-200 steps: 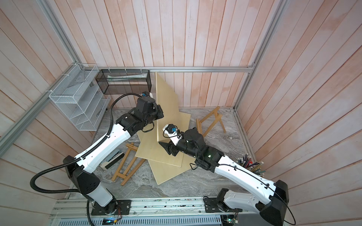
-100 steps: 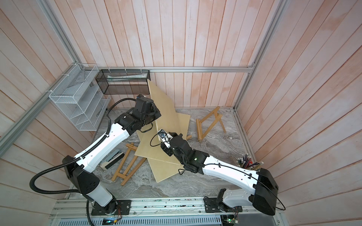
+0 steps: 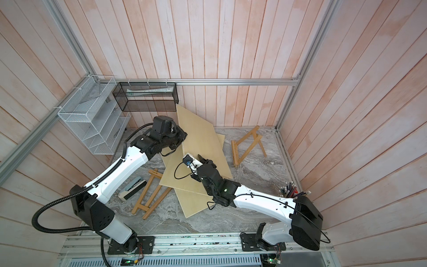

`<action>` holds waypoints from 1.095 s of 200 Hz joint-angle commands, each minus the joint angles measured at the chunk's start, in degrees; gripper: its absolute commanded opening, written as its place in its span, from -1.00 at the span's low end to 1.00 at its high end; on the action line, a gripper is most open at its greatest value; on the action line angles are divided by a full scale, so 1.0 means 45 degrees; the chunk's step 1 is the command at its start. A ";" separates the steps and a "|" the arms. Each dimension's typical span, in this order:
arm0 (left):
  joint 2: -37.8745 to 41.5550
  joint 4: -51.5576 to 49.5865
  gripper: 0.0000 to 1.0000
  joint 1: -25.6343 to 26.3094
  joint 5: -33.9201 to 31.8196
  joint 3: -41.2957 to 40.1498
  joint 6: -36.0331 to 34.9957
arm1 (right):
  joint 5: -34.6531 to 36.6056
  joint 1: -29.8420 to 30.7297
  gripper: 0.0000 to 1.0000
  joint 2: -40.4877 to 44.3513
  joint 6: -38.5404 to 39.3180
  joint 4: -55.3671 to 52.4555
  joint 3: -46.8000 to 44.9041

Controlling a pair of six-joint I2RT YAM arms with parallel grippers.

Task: Assemble the easel
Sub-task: Place the drawing board on the easel.

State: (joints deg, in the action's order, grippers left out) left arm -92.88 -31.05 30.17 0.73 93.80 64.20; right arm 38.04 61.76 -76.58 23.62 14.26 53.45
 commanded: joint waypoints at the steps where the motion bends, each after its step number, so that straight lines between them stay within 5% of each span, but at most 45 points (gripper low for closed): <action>1: 0.1273 0.1718 -1.00 -0.0065 -0.0550 0.0247 0.0997 | -0.0501 -0.0021 -0.76 -0.0437 0.1197 0.0220 0.0292; 27: 0.1456 0.2940 -1.00 -0.0094 0.0135 -0.0248 0.0395 | -0.0984 -0.0012 -1.00 -0.0167 0.1209 0.0193 0.0030; 54: 0.1513 0.3508 -1.00 -0.0227 0.0872 -0.0335 -0.0447 | -0.1594 -0.0001 -1.00 0.0117 0.1205 0.0119 -0.0226; 107: 0.2741 0.5288 0.34 -0.1130 0.1230 -0.2232 -0.0196 | -0.2810 -0.0058 -1.00 0.0395 0.0794 -0.0373 -0.0129; 163: 0.4612 0.5051 0.50 -0.1935 -0.0103 -0.3990 -0.1278 | -0.4794 -0.1436 -1.00 0.0806 -0.1955 -0.1279 0.0642; 194: 0.5118 0.5225 0.48 -0.2429 0.0491 -0.5905 -0.0961 | -0.6112 -0.2657 -1.00 0.1137 -0.3274 -0.1968 0.1491; 219: 0.4750 0.5510 0.47 -0.2404 0.1171 -0.6995 -0.0830 | -0.5465 -0.3175 -1.00 0.0902 -0.3302 -0.2564 0.2518</action>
State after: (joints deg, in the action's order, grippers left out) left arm -69.80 -7.09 19.18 3.07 66.37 60.66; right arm 18.70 48.34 -73.52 15.25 3.05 58.85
